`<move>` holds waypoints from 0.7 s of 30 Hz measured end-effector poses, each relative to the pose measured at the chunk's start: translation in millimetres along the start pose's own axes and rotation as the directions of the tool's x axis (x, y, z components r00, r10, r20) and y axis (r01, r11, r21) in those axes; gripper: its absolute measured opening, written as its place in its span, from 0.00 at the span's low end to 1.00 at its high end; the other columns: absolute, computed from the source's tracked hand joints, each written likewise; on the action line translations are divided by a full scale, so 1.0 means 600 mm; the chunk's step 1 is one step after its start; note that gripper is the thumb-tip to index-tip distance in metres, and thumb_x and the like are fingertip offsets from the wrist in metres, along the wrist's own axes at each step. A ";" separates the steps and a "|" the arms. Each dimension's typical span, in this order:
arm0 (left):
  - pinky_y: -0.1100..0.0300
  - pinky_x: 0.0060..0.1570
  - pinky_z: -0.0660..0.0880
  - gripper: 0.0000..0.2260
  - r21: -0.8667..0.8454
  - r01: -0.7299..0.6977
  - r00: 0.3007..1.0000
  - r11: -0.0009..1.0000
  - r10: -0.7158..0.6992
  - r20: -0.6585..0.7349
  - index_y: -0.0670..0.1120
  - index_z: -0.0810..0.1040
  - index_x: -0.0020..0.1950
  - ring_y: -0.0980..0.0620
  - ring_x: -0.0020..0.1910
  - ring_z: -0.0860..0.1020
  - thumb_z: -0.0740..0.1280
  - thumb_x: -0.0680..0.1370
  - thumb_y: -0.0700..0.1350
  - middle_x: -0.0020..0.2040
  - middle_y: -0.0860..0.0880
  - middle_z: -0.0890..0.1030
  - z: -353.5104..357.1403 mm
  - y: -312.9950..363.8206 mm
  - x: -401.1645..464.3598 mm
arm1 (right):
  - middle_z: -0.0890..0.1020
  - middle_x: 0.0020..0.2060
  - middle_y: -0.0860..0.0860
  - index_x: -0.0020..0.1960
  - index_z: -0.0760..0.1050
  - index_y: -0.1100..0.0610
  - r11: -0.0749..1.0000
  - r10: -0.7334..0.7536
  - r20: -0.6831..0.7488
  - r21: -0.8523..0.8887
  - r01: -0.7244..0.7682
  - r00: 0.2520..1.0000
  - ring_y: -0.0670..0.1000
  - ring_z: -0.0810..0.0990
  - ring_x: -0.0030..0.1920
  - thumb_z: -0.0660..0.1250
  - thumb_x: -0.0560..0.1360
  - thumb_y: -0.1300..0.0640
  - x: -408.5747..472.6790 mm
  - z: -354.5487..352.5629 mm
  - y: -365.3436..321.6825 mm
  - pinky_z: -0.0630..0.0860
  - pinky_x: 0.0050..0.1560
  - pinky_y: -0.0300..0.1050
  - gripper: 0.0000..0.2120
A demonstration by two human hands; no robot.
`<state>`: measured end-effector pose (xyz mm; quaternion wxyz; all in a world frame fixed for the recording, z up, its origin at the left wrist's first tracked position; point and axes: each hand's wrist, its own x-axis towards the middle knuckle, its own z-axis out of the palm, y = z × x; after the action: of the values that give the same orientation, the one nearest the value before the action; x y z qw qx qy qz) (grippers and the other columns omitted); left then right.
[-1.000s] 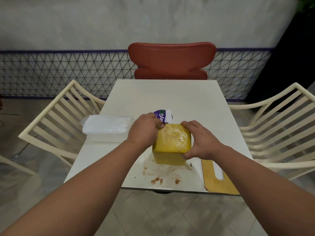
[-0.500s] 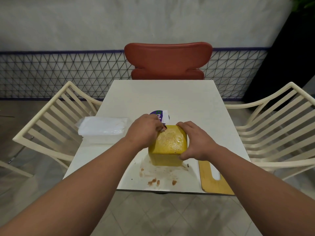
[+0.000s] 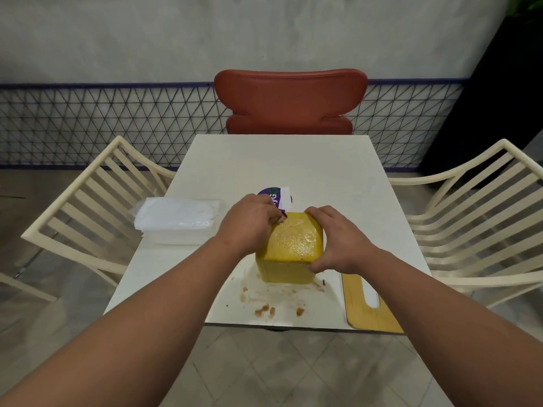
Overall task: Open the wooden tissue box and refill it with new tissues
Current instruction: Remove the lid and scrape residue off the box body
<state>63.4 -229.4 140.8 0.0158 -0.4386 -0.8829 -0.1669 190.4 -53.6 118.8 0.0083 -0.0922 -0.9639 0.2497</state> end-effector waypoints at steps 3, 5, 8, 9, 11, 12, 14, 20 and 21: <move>0.54 0.50 0.71 0.11 -0.014 -0.013 1.000 1.000 0.013 -0.009 0.51 0.82 0.56 0.48 0.53 0.72 0.61 0.80 0.48 0.52 0.51 0.78 0.014 0.033 0.005 | 0.65 0.65 0.45 0.75 0.58 0.50 1.000 0.000 -0.011 -0.002 0.000 1.000 0.48 0.68 0.61 0.81 0.54 0.48 0.000 0.003 0.001 0.73 0.56 0.45 0.55; 0.52 0.50 0.72 0.12 -0.025 -0.052 0.999 0.998 0.052 -0.003 0.51 0.82 0.56 0.48 0.53 0.72 0.61 0.81 0.49 0.51 0.51 0.78 0.020 0.051 0.008 | 0.66 0.63 0.45 0.75 0.59 0.50 1.000 -0.003 -0.016 0.003 0.003 1.000 0.49 0.69 0.61 0.80 0.53 0.48 -0.001 0.003 0.001 0.74 0.55 0.46 0.54; 0.52 0.49 0.72 0.11 -0.048 -0.072 0.997 0.996 0.074 0.031 0.52 0.82 0.56 0.49 0.53 0.72 0.62 0.80 0.49 0.51 0.52 0.79 0.010 0.040 0.008 | 0.65 0.63 0.44 0.75 0.58 0.49 1.000 0.001 -0.014 0.002 -0.001 1.000 0.48 0.69 0.60 0.80 0.53 0.47 0.000 0.003 0.001 0.75 0.54 0.48 0.54; 0.53 0.49 0.72 0.10 -0.053 -0.059 0.998 0.997 0.061 0.030 0.52 0.83 0.56 0.49 0.53 0.72 0.63 0.80 0.49 0.51 0.52 0.79 0.006 0.030 0.006 | 0.65 0.64 0.43 0.75 0.58 0.48 1.000 0.002 -0.008 -0.001 -0.002 1.000 0.47 0.68 0.61 0.80 0.53 0.47 0.000 0.002 0.000 0.75 0.54 0.48 0.55; 0.54 0.50 0.72 0.10 -0.043 -0.020 1.000 0.999 0.020 -0.007 0.52 0.83 0.55 0.49 0.54 0.73 0.63 0.80 0.48 0.52 0.51 0.78 0.002 0.011 0.000 | 0.64 0.65 0.44 0.75 0.57 0.48 1.000 0.004 -0.002 -0.005 -0.004 1.000 0.47 0.68 0.61 0.80 0.53 0.46 0.001 0.003 0.000 0.75 0.54 0.47 0.55; 0.55 0.50 0.72 0.10 -0.043 0.006 1.000 0.999 -0.007 -0.029 0.52 0.83 0.55 0.48 0.54 0.73 0.63 0.80 0.47 0.53 0.51 0.78 0.004 0.007 -0.002 | 0.64 0.64 0.44 0.75 0.57 0.48 1.000 0.004 0.000 -0.006 -0.004 1.000 0.47 0.68 0.61 0.80 0.53 0.46 0.000 0.003 0.000 0.74 0.53 0.46 0.55; 0.58 0.49 0.71 0.09 -0.076 0.052 0.996 0.996 -0.057 -0.067 0.51 0.83 0.54 0.49 0.54 0.72 0.63 0.79 0.47 0.53 0.52 0.76 0.009 0.013 -0.006 | 0.64 0.64 0.44 0.75 0.57 0.48 1.000 0.007 -0.001 -0.005 -0.007 1.000 0.48 0.68 0.61 0.80 0.53 0.47 -0.001 0.004 0.001 0.74 0.53 0.46 0.56; 0.56 0.49 0.73 0.10 -0.077 -0.070 0.997 0.995 0.069 -0.024 0.50 0.83 0.55 0.48 0.51 0.74 0.63 0.79 0.48 0.50 0.51 0.77 0.008 0.023 -0.016 | 0.65 0.63 0.44 0.75 0.58 0.48 1.000 0.008 -0.010 -0.001 -0.008 1.000 0.48 0.68 0.60 0.80 0.53 0.47 -0.002 0.004 0.001 0.74 0.53 0.46 0.55; 0.56 0.48 0.72 0.10 -0.098 -0.117 0.993 0.988 0.116 -0.016 0.50 0.84 0.54 0.48 0.50 0.75 0.63 0.79 0.48 0.49 0.51 0.78 0.007 0.022 -0.028 | 0.65 0.63 0.44 0.74 0.58 0.48 1.000 0.010 -0.006 -0.001 -0.011 1.000 0.47 0.68 0.59 0.80 0.53 0.47 -0.002 0.003 0.001 0.74 0.52 0.46 0.55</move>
<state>84.5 -233.9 137.6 0.0084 -0.4889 -0.8463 -0.2112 191.3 -54.3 117.2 0.0096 -0.0980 -0.9635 0.2491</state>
